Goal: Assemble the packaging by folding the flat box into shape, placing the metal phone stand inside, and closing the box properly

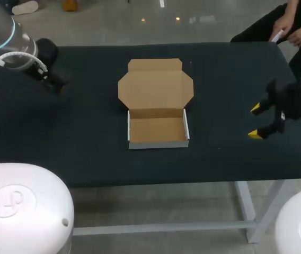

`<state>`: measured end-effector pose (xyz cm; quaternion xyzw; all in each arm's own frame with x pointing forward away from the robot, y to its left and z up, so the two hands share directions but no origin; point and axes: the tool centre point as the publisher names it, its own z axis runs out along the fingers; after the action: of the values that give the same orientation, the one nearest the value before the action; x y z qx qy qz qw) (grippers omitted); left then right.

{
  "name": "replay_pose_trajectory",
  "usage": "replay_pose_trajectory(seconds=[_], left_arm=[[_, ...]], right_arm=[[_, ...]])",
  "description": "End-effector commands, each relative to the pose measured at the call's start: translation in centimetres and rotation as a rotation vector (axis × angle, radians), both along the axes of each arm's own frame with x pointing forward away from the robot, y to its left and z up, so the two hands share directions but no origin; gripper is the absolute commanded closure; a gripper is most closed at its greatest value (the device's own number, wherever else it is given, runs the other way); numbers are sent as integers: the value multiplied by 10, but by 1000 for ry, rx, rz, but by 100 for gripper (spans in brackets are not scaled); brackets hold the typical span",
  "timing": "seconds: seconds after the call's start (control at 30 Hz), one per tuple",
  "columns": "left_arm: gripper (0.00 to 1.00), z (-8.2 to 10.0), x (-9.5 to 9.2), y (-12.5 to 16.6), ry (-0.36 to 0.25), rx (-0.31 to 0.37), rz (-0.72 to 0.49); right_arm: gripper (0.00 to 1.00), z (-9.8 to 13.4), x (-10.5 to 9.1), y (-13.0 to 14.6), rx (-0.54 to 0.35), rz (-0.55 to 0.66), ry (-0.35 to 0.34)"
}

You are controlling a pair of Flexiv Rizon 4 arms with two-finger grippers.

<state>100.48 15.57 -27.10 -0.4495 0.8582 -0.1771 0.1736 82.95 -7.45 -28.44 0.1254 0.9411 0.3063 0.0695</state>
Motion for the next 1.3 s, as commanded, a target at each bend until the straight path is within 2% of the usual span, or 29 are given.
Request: replay_pose_trajectory(seconds=[0.03,0.33,0.63,0.93,1.3], left_arm=[[100,1,-16,-1,-15,-12,-20],[100,3,-29,-6,-23,-30,-36],[100,0,-28,-6,-10,-46,-28],[100,0,-28,-10,-11,-59,-38],[100,14,-38,-24,-29,-82,-72]], right_arm=[[0,0,-1,-1,5,3,-2],[0,-3,4,7,26,21,-32],[0,-14,11,18,11,47,-5],[0,-16,13,20,7,56,-14],[0,-16,13,20,7,56,-14]])
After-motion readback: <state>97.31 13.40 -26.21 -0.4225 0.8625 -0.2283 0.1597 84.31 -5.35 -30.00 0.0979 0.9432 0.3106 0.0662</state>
